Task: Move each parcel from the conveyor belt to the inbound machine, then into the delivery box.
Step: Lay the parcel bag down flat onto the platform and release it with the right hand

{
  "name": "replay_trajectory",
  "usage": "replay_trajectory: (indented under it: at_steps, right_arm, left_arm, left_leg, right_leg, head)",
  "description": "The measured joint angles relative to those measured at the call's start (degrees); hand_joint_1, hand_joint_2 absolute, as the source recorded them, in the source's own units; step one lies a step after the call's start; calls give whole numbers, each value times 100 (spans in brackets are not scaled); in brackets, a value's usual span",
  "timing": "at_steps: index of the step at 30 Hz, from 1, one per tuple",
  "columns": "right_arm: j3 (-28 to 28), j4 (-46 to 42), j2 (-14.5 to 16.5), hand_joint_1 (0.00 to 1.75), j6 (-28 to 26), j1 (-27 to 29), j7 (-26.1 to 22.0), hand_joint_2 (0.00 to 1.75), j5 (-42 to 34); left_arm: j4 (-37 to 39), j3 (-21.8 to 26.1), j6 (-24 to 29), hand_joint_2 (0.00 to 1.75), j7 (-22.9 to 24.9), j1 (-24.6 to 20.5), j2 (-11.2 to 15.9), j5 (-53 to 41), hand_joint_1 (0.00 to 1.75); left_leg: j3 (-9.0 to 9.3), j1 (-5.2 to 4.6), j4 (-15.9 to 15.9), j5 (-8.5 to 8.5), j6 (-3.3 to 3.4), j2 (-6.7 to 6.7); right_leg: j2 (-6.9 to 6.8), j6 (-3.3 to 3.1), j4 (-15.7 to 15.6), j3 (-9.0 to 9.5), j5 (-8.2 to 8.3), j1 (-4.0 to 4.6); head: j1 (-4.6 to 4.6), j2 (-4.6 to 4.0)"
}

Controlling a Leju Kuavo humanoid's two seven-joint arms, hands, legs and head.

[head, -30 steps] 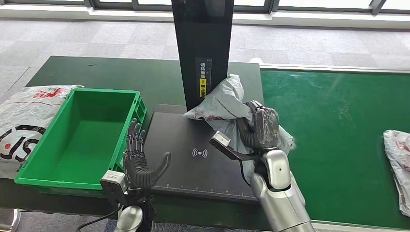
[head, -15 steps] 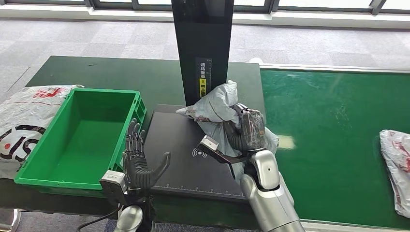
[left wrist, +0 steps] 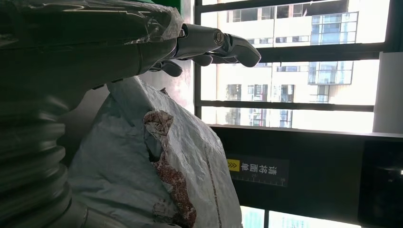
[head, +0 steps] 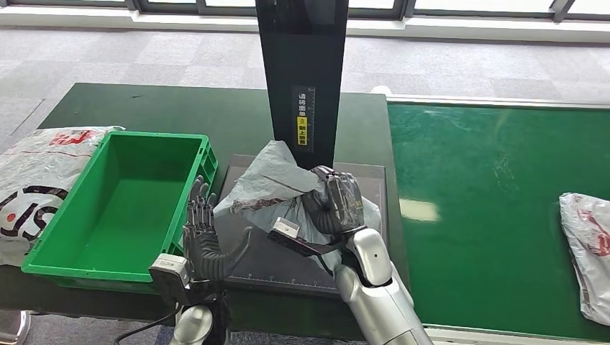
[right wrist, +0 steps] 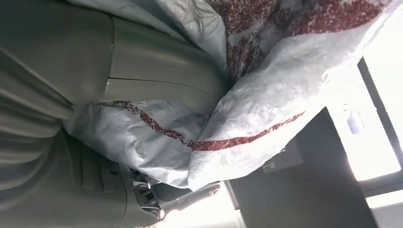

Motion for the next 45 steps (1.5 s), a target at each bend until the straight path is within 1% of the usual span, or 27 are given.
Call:
replay_trajectory:
  at_steps: [6, 10, 12, 16, 17, 21, 35, 37, 40, 43, 45]
  right_arm:
    - [35, 224, 19, 175, 0, -66, 14, 175, -39]
    - [37, 325, 19, 54, 0, -93, 62, 175, -13]
    - [37, 360, 19, 54, 0, -95, 121, 175, 18]
    - [32, 387, 19, 0, -2, -100, 151, 175, 34]
    - [30, 391, 19, 0, -3, -103, 157, 175, 38]
    - [8, 427, 19, 0, -4, -119, 221, 0, 50]
    - [-33, 491, 19, 0, -4, -166, 227, 0, -69]
    - [-36, 472, 19, 0, -5, -153, 163, 0, -77]
    - [-90, 173, 34, 0, -9, 3, -202, 0, -124]
    - [-272, -494, 138, 0, -13, 285, -889, 0, -379]
    - [-399, -1021, 196, 0, -14, 448, -1314, 87, -710]
  left_arm:
    - [0, 0, 0, 175, -1, 0, 0, 0, 0]
    - [0, 0, 0, 175, 0, -1, 0, 0, 0]
    - [1, 0, 0, 175, 0, -2, 0, 0, 0]
    - [2, 0, 2, 175, 0, -2, 0, 0, 0]
    - [2, 0, 15, 175, 0, -2, 0, 9, 0]
    - [3, 0, 104, 175, 0, -3, 2, 84, 0]
    - [4, 0, 63, 175, 0, -3, 0, 0, 0]
    - [4, 0, 63, 175, 0, -3, 0, 0, 0]
    - [4, 0, 74, 175, 0, -1, 0, 0, 0]
    - [-2, 0, 114, 175, 0, 2, 1, 0, 0]
    - [-13, 0, 149, 175, 0, 4, 2, 3, 0]
  left_leg:
    - [0, -1, 1, 0, 0, 0]
    - [1, -1, 1, 0, 0, 0]
    - [1, -1, 1, 0, 0, 0]
    - [2, 0, 1, 0, 0, 1]
    - [2, -1, 1, 0, 0, 1]
    - [4, -1, 1, 0, 0, 2]
    - [6, -1, 1, 0, 0, 4]
    - [7, -1, 1, 0, 0, 4]
    - [7, -1, 1, 0, 0, 3]
    - [6, -1, 1, -1, 0, 2]
    - [5, -1, 1, -1, 0, 1]
  right_leg:
    - [0, 0, -1, 1, 0, -1]
    - [0, 0, -1, 0, 0, 0]
    - [0, 0, -1, -1, 0, 0]
    - [1, 0, -1, -1, 0, 0]
    - [1, 0, -1, -1, 0, 0]
    - [2, 0, -1, 0, 0, 0]
    - [4, 0, -1, 0, 0, 0]
    - [4, 0, -1, 0, 0, 0]
    - [3, 0, -1, 0, 0, 0]
    - [4, 0, -1, -2, 0, 0]
    - [3, 0, -1, -2, 0, 0]
  head:
    - [0, 0]
    - [0, 0]
    - [0, 0]
    - [0, 0]
    - [0, 0]
    - [0, 0]
    - [0, 0]
    - [0, 0]
    - [0, 0]
    - [0, 0]
    - [0, 0]
